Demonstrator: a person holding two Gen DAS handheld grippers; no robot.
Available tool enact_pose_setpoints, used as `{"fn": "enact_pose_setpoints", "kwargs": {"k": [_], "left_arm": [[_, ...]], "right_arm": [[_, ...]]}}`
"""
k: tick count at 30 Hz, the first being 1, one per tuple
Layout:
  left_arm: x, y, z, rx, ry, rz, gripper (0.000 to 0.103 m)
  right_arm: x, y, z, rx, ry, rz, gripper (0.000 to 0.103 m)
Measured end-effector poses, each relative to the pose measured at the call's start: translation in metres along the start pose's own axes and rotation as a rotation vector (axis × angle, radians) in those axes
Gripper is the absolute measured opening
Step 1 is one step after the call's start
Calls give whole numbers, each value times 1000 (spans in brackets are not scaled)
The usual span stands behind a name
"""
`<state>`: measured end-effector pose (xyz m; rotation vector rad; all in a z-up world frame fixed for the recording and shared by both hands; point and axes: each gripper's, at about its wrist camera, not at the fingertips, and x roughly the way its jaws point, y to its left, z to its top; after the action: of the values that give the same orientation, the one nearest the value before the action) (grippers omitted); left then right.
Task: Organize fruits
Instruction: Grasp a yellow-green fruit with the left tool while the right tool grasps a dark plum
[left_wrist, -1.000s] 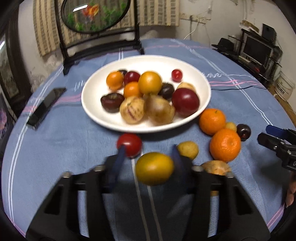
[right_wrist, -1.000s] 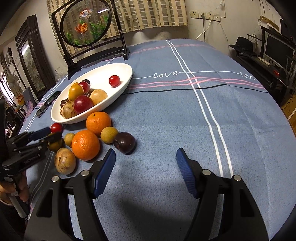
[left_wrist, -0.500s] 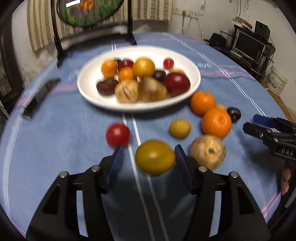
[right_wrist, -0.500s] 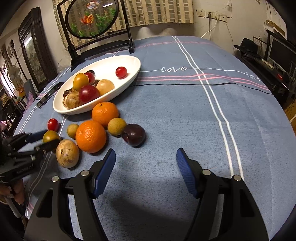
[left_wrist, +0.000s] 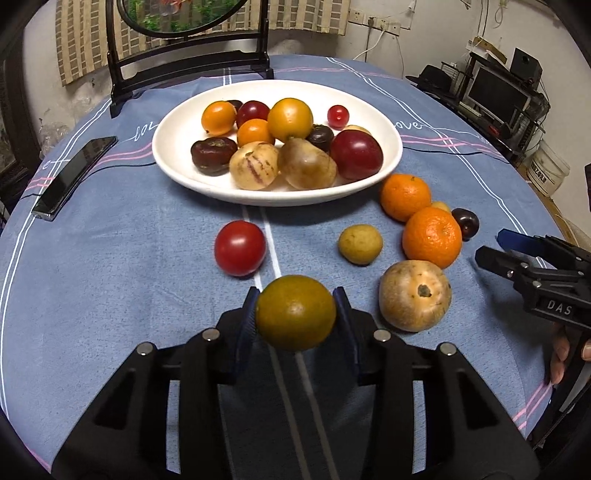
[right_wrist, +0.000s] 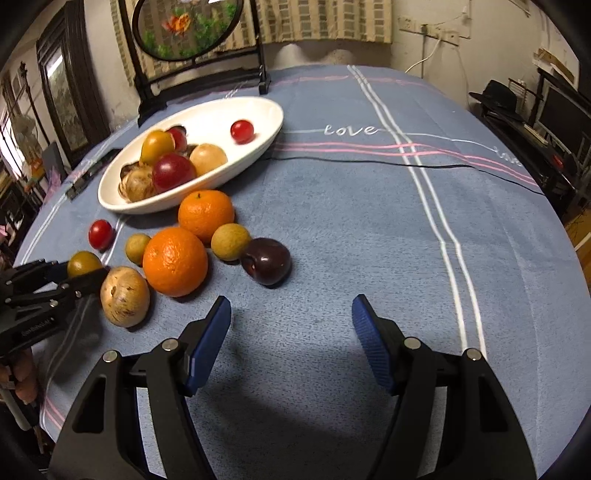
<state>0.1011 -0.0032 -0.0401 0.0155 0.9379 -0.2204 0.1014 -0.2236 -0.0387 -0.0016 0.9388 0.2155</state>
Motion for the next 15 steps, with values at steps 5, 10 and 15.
{"fn": "enact_pose_setpoints", "kwargs": {"k": [5, 10, 15], "left_arm": [[1, 2, -1, -6, 1, -8, 41], [1, 2, -1, -10, 2, -13, 41], [2, 1, -1, -5, 5, -10, 41]], "right_arm": [[10, 10, 10, -60, 28, -35, 69], [21, 14, 20, -70, 34, -53, 66], [23, 18, 26, -71, 35, -32, 32]]}}
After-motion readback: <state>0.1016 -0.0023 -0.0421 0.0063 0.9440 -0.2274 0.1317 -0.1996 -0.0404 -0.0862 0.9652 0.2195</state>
